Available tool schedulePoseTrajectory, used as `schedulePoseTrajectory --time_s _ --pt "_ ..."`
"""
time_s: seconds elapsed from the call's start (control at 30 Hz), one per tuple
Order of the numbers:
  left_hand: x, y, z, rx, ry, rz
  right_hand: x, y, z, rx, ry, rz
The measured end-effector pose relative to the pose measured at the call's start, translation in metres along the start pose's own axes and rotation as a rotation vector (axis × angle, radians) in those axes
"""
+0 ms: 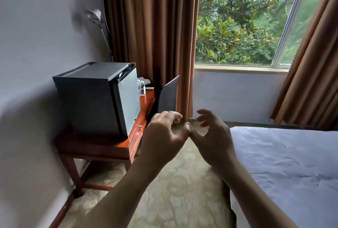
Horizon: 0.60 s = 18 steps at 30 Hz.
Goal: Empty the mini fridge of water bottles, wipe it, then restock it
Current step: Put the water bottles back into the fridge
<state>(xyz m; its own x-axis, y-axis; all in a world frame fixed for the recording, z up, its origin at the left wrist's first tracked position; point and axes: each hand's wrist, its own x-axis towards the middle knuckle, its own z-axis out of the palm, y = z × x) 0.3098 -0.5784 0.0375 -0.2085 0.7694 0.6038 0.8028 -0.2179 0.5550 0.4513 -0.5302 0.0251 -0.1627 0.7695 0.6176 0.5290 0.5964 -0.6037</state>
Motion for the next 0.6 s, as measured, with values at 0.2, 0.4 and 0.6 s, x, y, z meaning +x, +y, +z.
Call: schedulePoseTrajectory --time_s 0.2,0.4,0.6 --pt "0.123 -0.032 0.098 0.062 0.02 -0.023 0.127 0.102 0.04 0.038 -0.041 -0.019" --pt "0.238 -0.077 0.163 0.107 0.104 -0.031 0.25 0.17 0.088 0.108 -0.064 -0.07" --pt "0.328 -0.148 0.227 0.135 0.114 -0.111 0.346 0.233 0.163 0.134 -0.153 -0.054"
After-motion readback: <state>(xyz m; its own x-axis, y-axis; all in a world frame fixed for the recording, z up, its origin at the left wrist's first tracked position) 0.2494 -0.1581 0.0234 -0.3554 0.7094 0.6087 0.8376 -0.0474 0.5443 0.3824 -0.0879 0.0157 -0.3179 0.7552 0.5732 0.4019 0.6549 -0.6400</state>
